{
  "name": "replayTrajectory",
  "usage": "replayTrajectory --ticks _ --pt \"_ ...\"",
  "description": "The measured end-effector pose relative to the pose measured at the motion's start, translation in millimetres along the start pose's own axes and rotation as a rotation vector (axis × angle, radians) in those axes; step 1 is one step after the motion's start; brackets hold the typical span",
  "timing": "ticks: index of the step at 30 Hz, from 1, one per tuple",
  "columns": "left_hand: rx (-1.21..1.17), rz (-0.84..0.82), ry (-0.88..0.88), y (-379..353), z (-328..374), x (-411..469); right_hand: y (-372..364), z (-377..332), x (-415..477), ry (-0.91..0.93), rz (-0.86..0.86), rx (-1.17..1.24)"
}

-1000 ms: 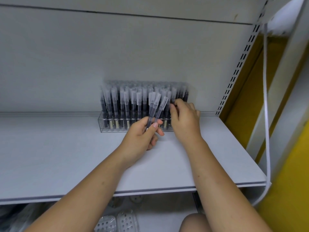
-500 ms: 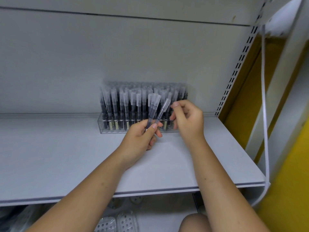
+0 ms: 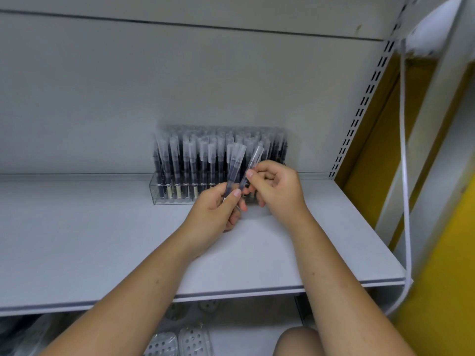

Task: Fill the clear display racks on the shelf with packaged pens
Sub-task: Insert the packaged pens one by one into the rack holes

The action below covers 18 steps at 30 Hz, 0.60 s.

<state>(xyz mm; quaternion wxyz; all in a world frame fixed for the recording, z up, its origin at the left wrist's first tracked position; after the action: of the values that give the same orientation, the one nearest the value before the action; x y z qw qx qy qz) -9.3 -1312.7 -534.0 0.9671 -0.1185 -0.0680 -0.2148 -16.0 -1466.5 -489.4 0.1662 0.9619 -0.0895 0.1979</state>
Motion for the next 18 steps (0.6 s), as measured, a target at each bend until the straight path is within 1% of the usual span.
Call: replayTrajectory --ticks 4,9,13,15,18 --pt "0.026 0.014 0.011 1.1 -1.5 0.0 8.5 -1.1 3.1 -0.002 0.118 0.090" --pt "0.021 0.030 0.002 1.1 -0.7 0.2 25.2 -2.4 3.7 0.054 0.362 0.151" --pt "0.028 0.031 -0.002 1.8 -0.7 -0.3 38.2 1.1 1.9 0.132 0.555 0.021" --pt "0.029 0.035 0.002 2.0 -0.9 -0.6 39.0 2.7 2.4 0.165 0.586 -0.067" --pt "0.033 0.036 0.005 1.5 -0.7 -0.7 36.9 6.5 5.3 0.171 0.565 -0.169"
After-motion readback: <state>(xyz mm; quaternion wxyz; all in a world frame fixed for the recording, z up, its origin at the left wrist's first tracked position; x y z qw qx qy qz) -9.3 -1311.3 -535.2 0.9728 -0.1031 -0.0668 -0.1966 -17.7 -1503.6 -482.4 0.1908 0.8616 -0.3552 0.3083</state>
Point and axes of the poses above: each hand's wrist, its own x-axis towards the middle knuckle, its own y-axis out of the back of the hand, z = x × y, the point moved 5 cm from there along x, towards the middle knuckle, and after that the axes turned 10 degrees about -x, right-handed, at the moved point
